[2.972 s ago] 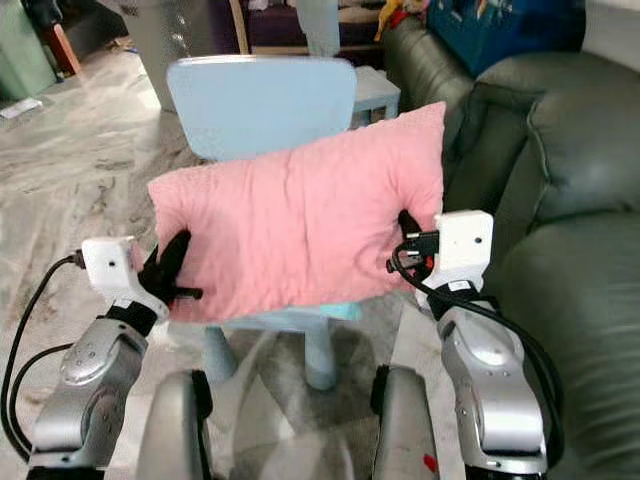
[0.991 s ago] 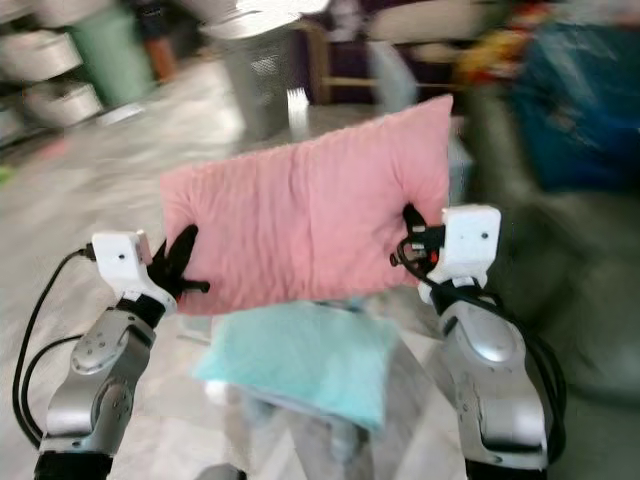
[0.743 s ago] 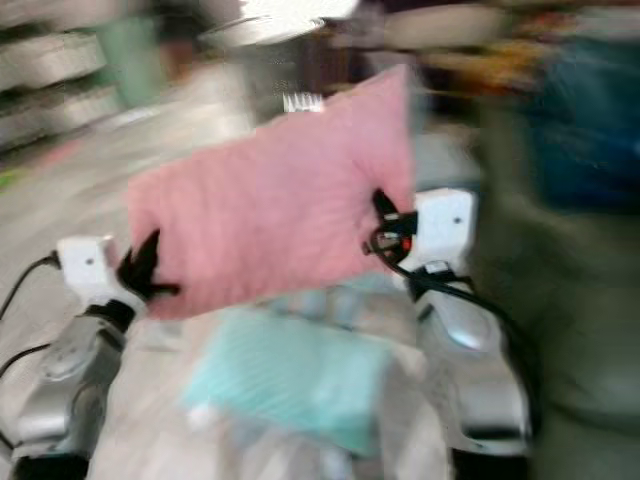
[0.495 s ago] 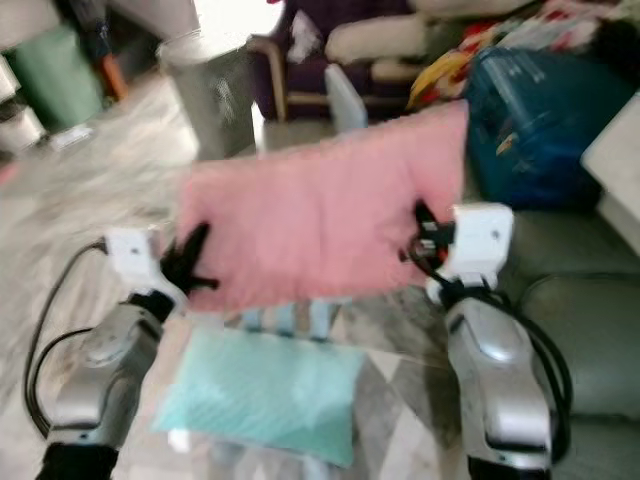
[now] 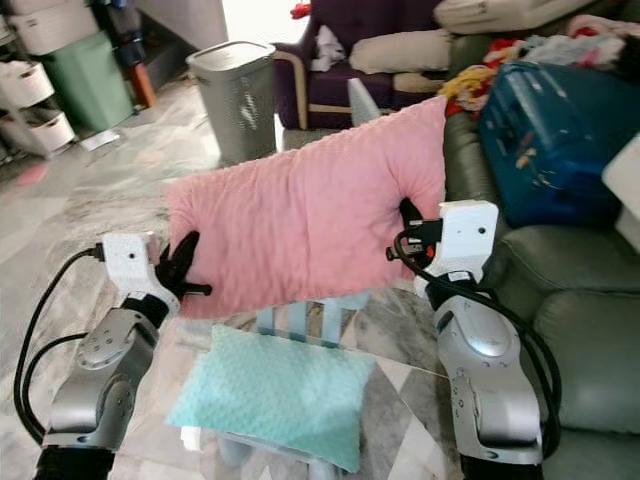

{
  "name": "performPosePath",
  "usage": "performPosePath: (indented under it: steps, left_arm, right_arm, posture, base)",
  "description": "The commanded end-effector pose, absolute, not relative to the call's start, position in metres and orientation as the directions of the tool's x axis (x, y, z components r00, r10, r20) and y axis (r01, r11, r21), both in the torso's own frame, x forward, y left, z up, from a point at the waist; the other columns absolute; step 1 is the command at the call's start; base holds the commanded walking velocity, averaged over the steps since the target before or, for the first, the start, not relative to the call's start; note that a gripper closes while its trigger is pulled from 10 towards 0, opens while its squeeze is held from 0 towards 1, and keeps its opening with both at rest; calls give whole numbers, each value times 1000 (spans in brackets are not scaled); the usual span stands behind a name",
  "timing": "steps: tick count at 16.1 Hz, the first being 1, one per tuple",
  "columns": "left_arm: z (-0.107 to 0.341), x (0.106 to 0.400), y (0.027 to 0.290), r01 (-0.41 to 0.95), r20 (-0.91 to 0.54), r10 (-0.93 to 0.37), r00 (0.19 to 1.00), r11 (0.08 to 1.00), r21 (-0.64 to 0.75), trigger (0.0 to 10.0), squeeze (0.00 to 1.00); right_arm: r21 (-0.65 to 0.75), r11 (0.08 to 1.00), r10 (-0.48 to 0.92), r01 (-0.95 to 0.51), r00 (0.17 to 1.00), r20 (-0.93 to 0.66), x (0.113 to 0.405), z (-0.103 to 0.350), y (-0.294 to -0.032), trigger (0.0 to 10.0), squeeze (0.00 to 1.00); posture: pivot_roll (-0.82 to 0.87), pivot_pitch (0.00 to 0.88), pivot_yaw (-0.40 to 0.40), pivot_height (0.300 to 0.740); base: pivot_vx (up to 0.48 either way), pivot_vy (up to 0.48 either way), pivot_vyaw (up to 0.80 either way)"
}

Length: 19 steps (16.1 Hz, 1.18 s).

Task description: Move the pillow to the sofa

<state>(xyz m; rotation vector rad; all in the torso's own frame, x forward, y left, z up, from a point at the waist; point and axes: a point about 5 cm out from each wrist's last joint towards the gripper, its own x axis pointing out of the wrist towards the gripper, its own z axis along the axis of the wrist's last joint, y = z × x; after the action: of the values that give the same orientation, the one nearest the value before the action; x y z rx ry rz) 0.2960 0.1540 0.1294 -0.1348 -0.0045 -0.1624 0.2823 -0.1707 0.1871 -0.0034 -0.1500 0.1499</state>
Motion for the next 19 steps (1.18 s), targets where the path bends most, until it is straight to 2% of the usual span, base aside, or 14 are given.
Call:
performPosePath:
  steps: [1,3,6,13,18,19]
  left_arm:
    - [129,297,159,135,0,-136,991,983,-124,10000,0]
    - [129,296,159,171,8,-172,985,969,-178,10000,0]
    - [127,294,158,158,-9,-162,987,969,-188,10000,0]
    - [122,290,152,179,-41,-195,980,954,-242,10000,0]
    - [124,291,149,205,-31,-217,976,954,-220,10000,0]
    - [125,291,147,218,-28,-230,973,950,-225,10000,0]
  right_arm:
    - [-4,988,150,-152,973,173,280,193,-169,10000,0]
    - [-6,988,156,-157,973,171,280,193,-168,10000,0]
    - [7,987,157,-160,975,155,279,191,-168,10000,0]
    - [7,987,160,-162,979,128,276,188,-168,10000,0]
    - [7,987,160,-162,979,128,276,189,-168,10000,0]
    - [-2,986,166,-167,977,131,276,189,-167,10000,0]
  posture:
    - [-201,0,48,740]
    - [-204,0,46,740]
    - [-208,0,44,740]
    - [-223,0,45,740]
    - [-222,0,47,740]
    - [-222,0,48,740]
  base:
    - [0,0,0]
    - [0,0,0]
    - [0,0,0]
    - [0,0,-737]
    - [0,0,-764]
    - [0,0,0]
